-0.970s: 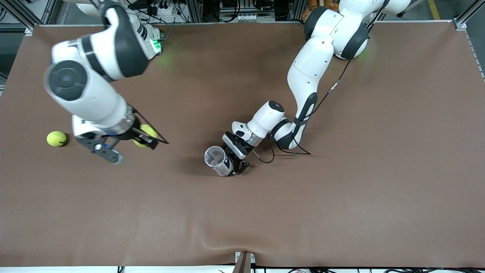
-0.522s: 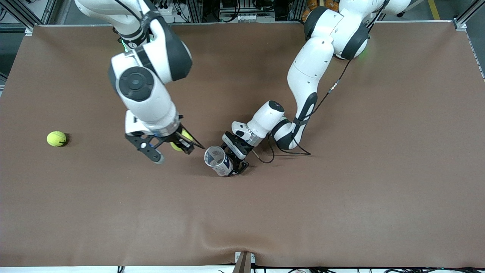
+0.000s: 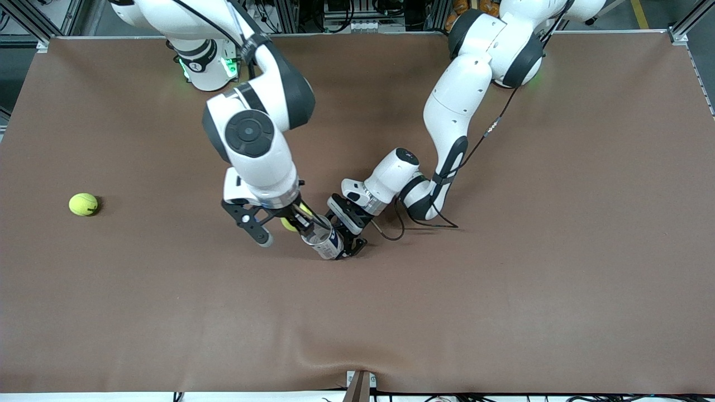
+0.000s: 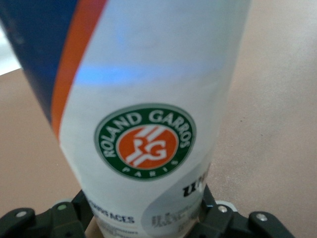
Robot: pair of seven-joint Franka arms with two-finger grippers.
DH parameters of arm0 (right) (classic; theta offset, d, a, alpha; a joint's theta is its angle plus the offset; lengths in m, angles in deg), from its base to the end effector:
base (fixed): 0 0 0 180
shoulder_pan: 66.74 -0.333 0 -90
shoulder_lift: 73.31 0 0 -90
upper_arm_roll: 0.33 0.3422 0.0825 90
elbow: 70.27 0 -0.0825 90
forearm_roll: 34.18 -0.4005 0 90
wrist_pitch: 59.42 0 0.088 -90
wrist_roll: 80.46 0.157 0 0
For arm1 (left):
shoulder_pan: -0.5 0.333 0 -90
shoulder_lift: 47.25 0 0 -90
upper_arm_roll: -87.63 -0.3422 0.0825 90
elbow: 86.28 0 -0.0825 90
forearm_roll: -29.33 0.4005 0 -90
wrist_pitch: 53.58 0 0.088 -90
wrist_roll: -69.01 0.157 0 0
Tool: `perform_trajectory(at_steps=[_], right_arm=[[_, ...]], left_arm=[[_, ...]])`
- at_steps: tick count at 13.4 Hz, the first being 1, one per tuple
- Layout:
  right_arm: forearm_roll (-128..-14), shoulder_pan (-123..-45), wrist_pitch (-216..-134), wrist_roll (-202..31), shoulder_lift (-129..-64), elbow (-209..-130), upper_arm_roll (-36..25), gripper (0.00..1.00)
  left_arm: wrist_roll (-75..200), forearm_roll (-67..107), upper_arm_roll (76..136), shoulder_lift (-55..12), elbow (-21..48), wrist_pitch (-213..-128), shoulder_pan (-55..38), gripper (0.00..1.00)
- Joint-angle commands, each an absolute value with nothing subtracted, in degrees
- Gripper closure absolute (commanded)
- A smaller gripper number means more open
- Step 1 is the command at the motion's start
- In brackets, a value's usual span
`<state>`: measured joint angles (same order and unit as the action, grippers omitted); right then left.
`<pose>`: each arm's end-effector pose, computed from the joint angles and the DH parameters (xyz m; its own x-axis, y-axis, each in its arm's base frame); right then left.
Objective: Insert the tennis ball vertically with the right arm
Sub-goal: 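Carry the ball with the right gripper over the can opening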
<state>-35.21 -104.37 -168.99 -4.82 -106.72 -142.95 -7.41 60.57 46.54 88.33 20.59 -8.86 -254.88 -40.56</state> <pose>0.6451 0.4059 0.3925 0.7153 -0.6958 0.0650 -0.6941 -0.7181 -0.0499 0.5855 -0.5734 0.0858 0.3350 -0.4585 0.8231 -0.7738 -0.6324 -0.0374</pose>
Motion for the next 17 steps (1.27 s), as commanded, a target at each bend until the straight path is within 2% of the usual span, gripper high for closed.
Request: perform_trajectory(at_steps=[1,6,7,8,9,10,11,12,17], right_arm=[[-34.4,-105.9,-169.5,-2.1,-109.4,-140.2,-7.9,1.00],[-34.4,-106.6,-170.1,-2.1,-110.3,-140.2,-7.9,1.00],[-34.4,-106.6,-170.4,-2.1,-110.3,-140.2,-7.9,0.88],[-34.4,-106.3,-171.0,-2.1,-110.3,-140.2,-7.9,0.67],[-34.4,-106.2,-171.8,-2.1,-110.3,-140.2,-7.9,0.60],[-34.4,-106.2,-172.2,-2.1,-110.3,-140.2,-7.9,0.41],[-34.4,-106.2,-172.2,-2.0,-110.3,-140.2,-7.9,0.14],[-34.4,-106.5,-172.2,-1.9,-110.3,-140.2,-8.0,0.00],[-34.4,-106.1,-172.1,-0.5,-110.3,-140.2,-8.0,0.00]], left_arm=[[60.9,47.2,87.9,21.0,-9.5,-256.0,-40.9,0.18],[60.9,47.1,87.9,20.9,-9.5,-256.0,-40.8,0.18],[60.9,47.2,87.9,20.9,-9.5,-256.0,-40.8,0.17],[60.9,47.1,87.9,20.9,-9.5,-256.0,-40.8,0.17],[60.9,47.2,87.9,20.9,-9.5,-256.0,-40.8,0.17],[60.9,47.2,87.9,20.9,-9.5,-256.1,-40.7,0.17],[60.9,47.2,87.9,20.9,-9.5,-256.1,-40.7,0.17],[60.9,47.2,87.9,20.8,-9.5,-256.1,-40.7,0.17],[60.9,47.3,87.9,20.8,-9.5,-256.1,-40.5,0.17]])
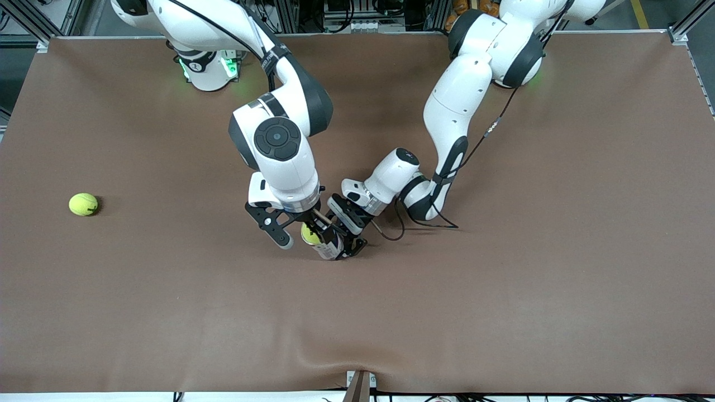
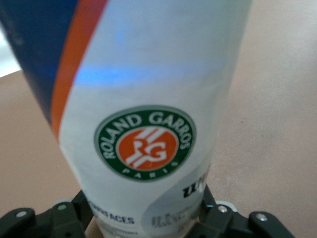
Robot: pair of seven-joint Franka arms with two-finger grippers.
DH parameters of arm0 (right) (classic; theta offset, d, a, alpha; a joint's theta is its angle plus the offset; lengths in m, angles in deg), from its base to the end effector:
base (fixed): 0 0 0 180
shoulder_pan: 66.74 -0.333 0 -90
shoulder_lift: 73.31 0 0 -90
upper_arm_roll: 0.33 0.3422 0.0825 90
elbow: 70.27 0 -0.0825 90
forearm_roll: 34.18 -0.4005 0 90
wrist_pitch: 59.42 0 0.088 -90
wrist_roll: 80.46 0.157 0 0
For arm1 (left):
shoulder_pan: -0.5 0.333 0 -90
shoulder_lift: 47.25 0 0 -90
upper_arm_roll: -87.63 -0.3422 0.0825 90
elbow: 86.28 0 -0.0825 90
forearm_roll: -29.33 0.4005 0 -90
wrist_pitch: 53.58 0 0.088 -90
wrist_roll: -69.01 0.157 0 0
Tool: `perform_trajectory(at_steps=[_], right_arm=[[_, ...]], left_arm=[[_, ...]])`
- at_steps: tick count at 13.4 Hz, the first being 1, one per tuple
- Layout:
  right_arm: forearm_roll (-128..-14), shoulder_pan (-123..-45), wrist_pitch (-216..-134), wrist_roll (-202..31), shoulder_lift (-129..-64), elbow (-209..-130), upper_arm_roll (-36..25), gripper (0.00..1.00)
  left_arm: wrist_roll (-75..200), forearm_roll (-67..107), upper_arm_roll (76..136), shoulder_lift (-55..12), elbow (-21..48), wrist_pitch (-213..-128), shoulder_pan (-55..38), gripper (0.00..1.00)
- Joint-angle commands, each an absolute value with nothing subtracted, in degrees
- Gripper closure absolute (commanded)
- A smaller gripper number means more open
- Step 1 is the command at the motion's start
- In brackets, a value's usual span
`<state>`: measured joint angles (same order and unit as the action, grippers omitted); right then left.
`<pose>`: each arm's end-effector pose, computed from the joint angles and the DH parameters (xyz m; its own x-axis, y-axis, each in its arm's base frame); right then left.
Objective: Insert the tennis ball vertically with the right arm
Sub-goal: 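Release the ball onto the can opening and withdraw the right gripper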
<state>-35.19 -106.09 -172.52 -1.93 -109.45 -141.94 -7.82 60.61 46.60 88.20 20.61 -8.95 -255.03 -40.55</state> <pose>0.6468 0.4305 0.3714 0.6980 -0.7119 0.0781 -0.7071 -0.7023 -0.0826 0.5866 -0.5728 0.0866 0.3309 -0.4583 0.8249 -0.7740 -0.6319 -0.0406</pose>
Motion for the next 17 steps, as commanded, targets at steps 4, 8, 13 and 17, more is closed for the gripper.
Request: perform_trajectory(at_steps=[4,8,13,17], right_arm=[[-34.2,-105.9,-171.4,-1.0,-110.1,-140.3,-8.0,0.00],[-34.1,-103.1,-156.8,-15.3,-105.2,-140.2,-8.1,0.00],[-37.5,-96.0,-148.1,-26.9,-98.3,-140.3,-8.0,0.00],[-37.7,-87.7,-141.0,-42.8,-94.9,-140.3,-8.0,0.00]], left_arm=[[60.9,47.4,87.9,20.8,-9.5,-256.3,-40.5,0.17],[60.9,47.4,87.9,20.8,-9.5,-256.6,-40.5,0.17],[60.9,47.4,87.9,20.8,-9.5,-256.6,-40.5,0.17],[60.9,47.5,87.9,20.7,-9.5,-256.7,-40.4,0.17]])
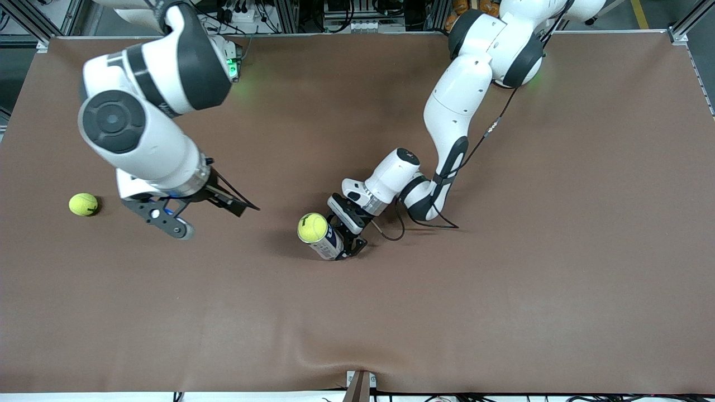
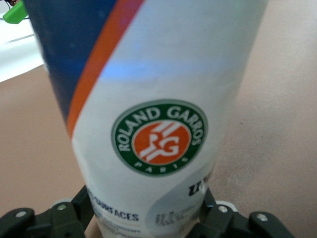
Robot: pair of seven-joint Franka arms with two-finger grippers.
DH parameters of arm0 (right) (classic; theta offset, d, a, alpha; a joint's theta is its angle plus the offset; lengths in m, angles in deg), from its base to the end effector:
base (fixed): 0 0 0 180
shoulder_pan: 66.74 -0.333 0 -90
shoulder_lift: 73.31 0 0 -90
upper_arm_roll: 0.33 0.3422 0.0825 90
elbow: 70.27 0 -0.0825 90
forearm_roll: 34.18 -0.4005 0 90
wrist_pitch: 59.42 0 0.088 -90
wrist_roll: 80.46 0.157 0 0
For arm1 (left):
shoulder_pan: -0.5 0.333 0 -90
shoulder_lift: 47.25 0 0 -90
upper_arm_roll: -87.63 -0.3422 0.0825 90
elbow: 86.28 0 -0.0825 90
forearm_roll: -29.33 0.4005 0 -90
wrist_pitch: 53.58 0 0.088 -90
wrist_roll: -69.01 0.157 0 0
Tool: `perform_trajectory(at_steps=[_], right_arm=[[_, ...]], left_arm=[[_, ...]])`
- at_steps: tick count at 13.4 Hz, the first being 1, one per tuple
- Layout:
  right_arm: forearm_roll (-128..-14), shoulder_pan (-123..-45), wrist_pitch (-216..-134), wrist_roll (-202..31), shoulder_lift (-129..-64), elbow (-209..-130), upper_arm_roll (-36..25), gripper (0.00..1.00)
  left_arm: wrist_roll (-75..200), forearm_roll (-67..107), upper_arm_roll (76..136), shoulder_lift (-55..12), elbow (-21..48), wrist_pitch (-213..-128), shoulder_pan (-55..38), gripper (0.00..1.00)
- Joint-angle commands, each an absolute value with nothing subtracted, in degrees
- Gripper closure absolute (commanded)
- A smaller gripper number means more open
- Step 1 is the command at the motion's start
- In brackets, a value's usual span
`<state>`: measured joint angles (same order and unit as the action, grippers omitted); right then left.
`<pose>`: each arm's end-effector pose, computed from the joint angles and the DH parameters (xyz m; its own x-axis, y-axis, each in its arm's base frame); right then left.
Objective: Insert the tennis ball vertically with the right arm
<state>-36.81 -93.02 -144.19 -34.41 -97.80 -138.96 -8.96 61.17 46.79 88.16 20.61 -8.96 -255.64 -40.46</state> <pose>0.6439 0.2336 0.5045 0.8786 -0.4695 -0.0867 -0.4595 -0.8809 0.1135 0.5873 -0.5722 0.0885 0.3157 -0.4596 0.8301 -0.7784 -0.6257 -0.0504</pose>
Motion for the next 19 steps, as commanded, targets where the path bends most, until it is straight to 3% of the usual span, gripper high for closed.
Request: perform_trajectory(at_steps=[1,8,11,19], right_arm=[[-38.4,-84.4,-138.8,-48.8,-94.2,-140.3,-8.1,0.00],[-32.8,-66.1,-140.1,-79.5,-94.5,-140.8,-8.1,0.00],[-29.7,-62.5,-148.2,-82.6,-95.8,-145.1,-8.1,0.00],[-26.4,-54.3,-176.7,-98.8,-95.2,-167.4,-8.1,0.00]], left_arm=[[60.9,47.5,87.9,20.7,-9.5,-256.8,-40.3,0.17],[60.9,46.9,88.0,20.8,-9.9,-257.2,-40.5,0.18],[60.9,46.7,88.2,20.8,-10.1,-257.2,-40.8,0.18],[60.8,46.6,88.4,20.9,-10.5,-257.2,-40.8,0.19]])
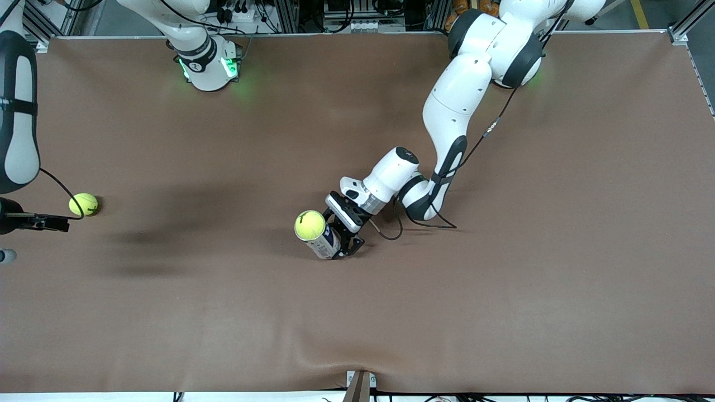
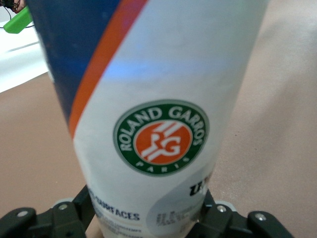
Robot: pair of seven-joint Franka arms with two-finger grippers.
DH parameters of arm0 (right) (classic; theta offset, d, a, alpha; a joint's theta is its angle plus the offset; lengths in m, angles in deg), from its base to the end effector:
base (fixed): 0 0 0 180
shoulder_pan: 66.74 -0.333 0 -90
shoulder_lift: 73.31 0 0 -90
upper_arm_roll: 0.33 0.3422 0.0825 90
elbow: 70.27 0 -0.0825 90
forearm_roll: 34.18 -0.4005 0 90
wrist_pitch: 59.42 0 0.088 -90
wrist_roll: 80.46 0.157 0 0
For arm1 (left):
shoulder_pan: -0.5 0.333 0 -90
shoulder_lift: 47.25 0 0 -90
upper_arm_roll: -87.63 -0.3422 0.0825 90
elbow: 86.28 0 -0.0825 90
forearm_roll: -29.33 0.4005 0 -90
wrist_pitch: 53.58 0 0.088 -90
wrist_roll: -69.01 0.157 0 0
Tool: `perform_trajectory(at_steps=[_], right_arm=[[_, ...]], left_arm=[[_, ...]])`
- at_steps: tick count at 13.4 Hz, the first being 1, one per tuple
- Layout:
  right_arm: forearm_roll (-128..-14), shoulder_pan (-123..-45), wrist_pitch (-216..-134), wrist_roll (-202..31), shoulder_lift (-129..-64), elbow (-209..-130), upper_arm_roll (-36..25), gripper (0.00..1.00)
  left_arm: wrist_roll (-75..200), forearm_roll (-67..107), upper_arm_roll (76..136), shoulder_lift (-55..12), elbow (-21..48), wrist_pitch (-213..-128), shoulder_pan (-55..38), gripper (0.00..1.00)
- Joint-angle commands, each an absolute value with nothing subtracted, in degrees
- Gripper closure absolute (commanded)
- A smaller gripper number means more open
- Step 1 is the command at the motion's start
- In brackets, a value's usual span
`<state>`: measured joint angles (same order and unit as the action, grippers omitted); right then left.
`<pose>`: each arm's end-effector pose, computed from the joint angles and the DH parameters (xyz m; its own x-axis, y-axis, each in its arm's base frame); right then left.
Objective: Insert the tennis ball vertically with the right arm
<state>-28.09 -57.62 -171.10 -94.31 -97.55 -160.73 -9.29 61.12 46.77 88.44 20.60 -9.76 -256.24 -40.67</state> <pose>0.6594 -0.2161 0.3618 0.9957 -0.0264 -0.0892 -0.0134 -0.9897 0.1428 0.5864 -0.5792 0.0973 0.3021 -0.4432 0.8440 -0.7817 -0.6218 -0.0467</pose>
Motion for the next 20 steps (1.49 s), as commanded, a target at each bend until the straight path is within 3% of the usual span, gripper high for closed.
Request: perform_trajectory(at_steps=[1,7,14,20], right_arm=[[-26.4,-52.8,-179.4,-101.6,-95.3,-169.0,-8.1,0.00],[-26.3,-48.5,-181.5,-111.7,-98.7,-169.7,-8.1,0.00],[-26.3,-45.2,-198.9,-113.1,-100.6,-180.5,-8.1,0.00],[-26.3,-44.0,-202.8,-113.7,-102.8,-182.4,-8.1,0.00]], left_arm=[[60.8,46.6,88.4,20.9,-10.5,-257.2,-40.8,0.18],[60.8,46.6,88.4,20.8,-10.5,-257.2,-40.7,0.18],[60.8,46.6,88.4,20.3,-10.5,-257.2,-40.5,0.18],[60.8,46.6,88.4,20.3,-10.5,-257.2,-40.5,0.18]])
